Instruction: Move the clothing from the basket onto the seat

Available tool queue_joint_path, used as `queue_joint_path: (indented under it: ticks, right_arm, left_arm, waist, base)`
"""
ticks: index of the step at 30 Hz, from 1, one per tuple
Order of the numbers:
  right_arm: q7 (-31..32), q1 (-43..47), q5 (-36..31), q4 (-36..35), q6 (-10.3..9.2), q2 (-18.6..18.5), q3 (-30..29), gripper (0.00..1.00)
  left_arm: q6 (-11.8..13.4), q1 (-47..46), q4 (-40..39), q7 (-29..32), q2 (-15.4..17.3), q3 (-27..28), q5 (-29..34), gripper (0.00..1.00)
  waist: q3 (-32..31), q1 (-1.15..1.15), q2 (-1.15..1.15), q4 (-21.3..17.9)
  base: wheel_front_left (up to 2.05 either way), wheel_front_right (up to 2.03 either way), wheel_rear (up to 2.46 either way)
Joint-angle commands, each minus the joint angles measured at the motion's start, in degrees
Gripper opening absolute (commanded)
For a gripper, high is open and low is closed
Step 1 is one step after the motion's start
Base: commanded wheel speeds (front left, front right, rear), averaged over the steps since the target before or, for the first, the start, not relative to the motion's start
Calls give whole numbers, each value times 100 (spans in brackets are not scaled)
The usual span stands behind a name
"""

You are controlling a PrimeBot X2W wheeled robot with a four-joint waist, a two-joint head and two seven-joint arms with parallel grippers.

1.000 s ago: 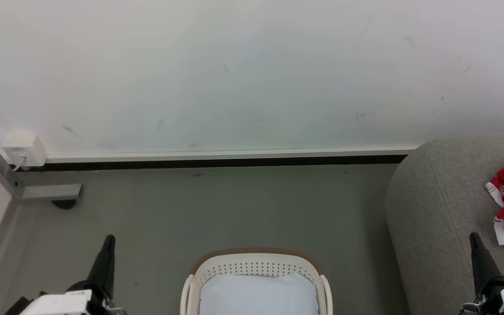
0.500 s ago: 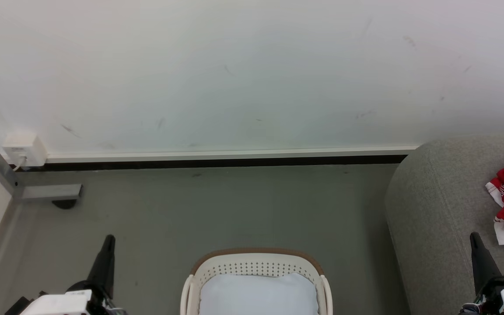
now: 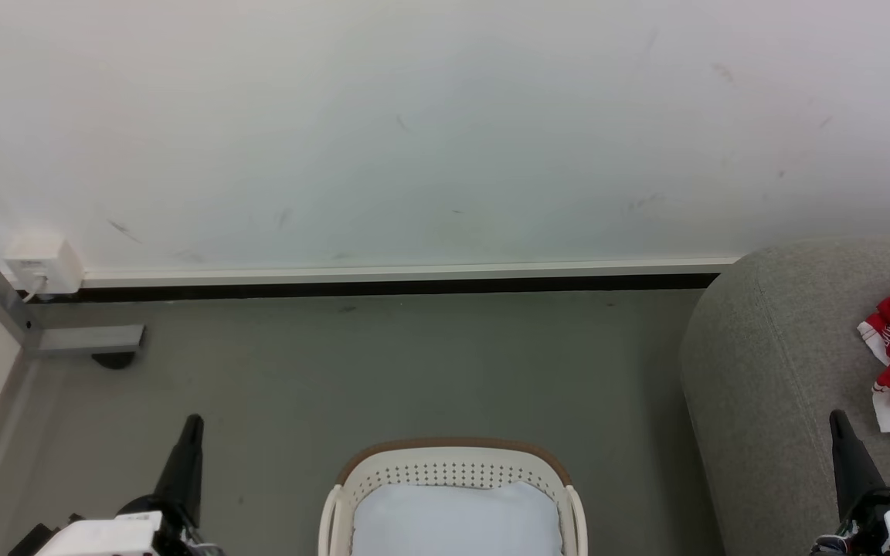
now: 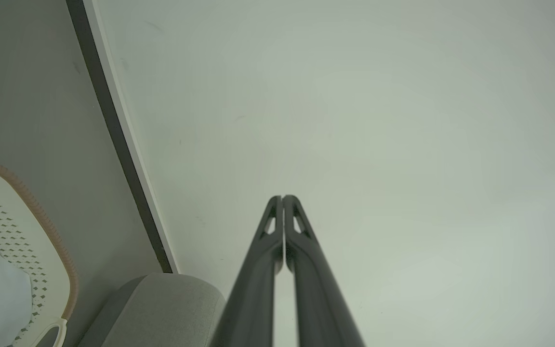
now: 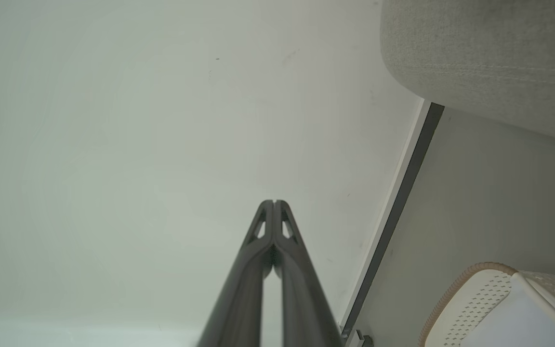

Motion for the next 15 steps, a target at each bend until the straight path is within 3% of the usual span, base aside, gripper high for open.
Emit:
queue_joint_path:
  ticks: [1, 15]
  right_arm:
    - [12, -65, -18, 16, -11, 7, -23, 0]
    - [26, -67, -33, 16, -11, 13, -34, 0]
  left_arm:
    - [-35, -49, -18, 23, 29, 15, -76, 0]
    - [-35, -48, -17, 23, 29, 14, -76, 0]
  waist:
    - [0, 0, 0, 0]
    - [0, 0, 0, 0]
  base:
    - [0, 0, 0]
    - [0, 0, 0]
